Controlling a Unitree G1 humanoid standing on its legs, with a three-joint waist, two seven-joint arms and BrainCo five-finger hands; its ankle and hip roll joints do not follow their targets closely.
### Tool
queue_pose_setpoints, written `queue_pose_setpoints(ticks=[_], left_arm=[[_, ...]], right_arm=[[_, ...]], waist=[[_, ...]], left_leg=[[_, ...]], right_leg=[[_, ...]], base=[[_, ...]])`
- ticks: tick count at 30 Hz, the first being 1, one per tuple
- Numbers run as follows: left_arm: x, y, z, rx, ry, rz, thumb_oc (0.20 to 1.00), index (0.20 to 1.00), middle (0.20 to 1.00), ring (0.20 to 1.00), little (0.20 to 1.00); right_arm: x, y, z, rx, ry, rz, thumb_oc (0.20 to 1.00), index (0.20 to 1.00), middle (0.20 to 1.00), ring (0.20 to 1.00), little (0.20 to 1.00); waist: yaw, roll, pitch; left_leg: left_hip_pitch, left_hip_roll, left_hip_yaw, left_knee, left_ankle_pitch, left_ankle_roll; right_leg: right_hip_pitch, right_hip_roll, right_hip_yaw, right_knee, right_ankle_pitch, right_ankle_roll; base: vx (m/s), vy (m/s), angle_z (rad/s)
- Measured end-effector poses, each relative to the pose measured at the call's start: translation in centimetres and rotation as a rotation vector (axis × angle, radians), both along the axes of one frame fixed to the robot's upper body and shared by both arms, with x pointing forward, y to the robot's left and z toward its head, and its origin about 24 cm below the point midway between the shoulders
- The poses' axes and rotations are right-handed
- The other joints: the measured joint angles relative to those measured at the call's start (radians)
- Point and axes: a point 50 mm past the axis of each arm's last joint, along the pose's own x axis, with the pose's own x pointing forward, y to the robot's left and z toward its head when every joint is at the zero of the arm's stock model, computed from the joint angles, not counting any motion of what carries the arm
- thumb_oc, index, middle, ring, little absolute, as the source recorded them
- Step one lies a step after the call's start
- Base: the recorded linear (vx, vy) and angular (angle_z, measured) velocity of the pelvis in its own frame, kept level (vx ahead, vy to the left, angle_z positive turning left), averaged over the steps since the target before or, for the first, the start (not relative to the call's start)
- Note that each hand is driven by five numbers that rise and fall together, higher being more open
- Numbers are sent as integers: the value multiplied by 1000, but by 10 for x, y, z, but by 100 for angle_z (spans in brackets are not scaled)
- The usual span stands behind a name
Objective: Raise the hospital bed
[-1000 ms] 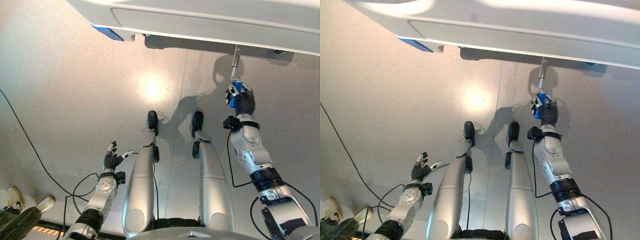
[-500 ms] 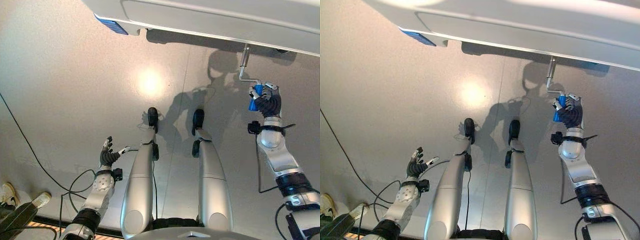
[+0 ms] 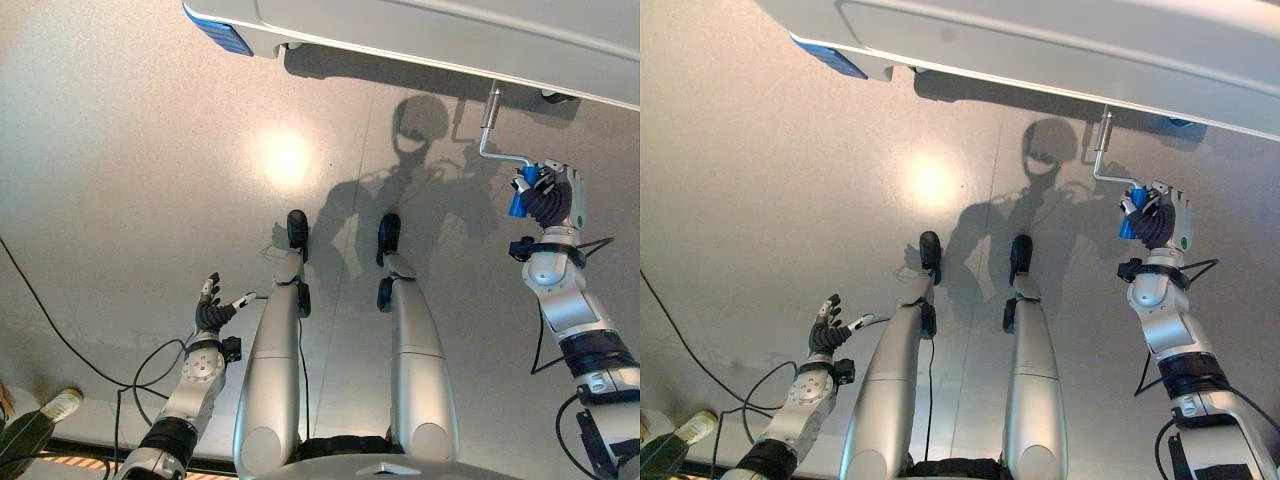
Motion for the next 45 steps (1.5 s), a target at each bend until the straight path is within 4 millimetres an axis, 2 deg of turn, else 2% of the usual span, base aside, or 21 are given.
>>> queue_pose_setpoints(ticks=[10,17,19,24,28,31,34,39,45], left_arm=[[-1,5,-1,15,5,15,1000,1000,1000,1000,1000],[-1,3,-1,10,1,21,1000,1000,1000,1000,1000],[-2,5,-2,18,7,24,1000,1000,1000,1000,1000],[-1,-1,-2,14,6,4,1000,1000,1000,1000,1000],[1,-7,-3,19,13,-28,1000,1000,1000,1000,1000],[2,-6,-3,11,10,-23,1000,1000,1000,1000,1000],[4,-10,0,2,-1,-38,1000,1000,1000,1000,1000],[6,-22,2,-5,-10,-100,1000,1000,1000,1000,1000],[5,-33,-1,-14,3,-148,1000,1000,1000,1000,1000]], right_arm=[[18,-4,16,-63,20,-26,200,200,200,200,200],[22,-1,16,-77,32,-17,200,200,200,200,200],[32,-2,13,-112,91,-44,200,200,200,200,200],[48,-12,9,-77,211,-122,200,200,200,200,200],[48,-23,0,19,285,-183,200,200,200,200,200],[49,-23,-3,65,311,-202,200,200,200,200,200],[49,-26,-1,114,301,-215,200,200,200,200,200],[47,-33,0,159,314,-252,200,200,200,200,200],[46,-32,-8,211,342,-261,200,200,200,200,200]], waist=[[-4,-1,0],[-7,-1,-1],[-8,-2,-1],[14,-2,-3],[51,3,-3],[57,4,-3],[83,16,-4],[111,53,-4],[140,102,-23]], left_leg=[[-18,7,36,0,-1,3],[-18,16,40,-5,-2,0],[-18,14,42,-4,-3,0],[-55,14,41,-1,2,-3],[-82,9,17,18,6,-13],[-92,6,9,31,7,-17],[-126,3,-7,53,4,-28],[-180,-6,-44,99,8,-47],[-227,-4,-91,181,-25,-73]], right_leg=[[-40,11,37,-6,11,4],[-41,20,38,-4,16,-2],[-44,17,38,-3,16,-2],[-89,18,38,20,14,-5],[-120,11,29,68,-9,-14],[-135,8,20,98,-26,-19],[-172,6,12,140,-40,-28],[-230,-12,-13,233,-80,-49],[-262,-14,-47,328,-135,-76]], base=[[4,-38,-9],[1,-29,-4],[0,0,0],[-7,-48,2],[2,-27,11],[-3,-23,15],[-10,-29,9],[4,2,22],[-9,14,13]])
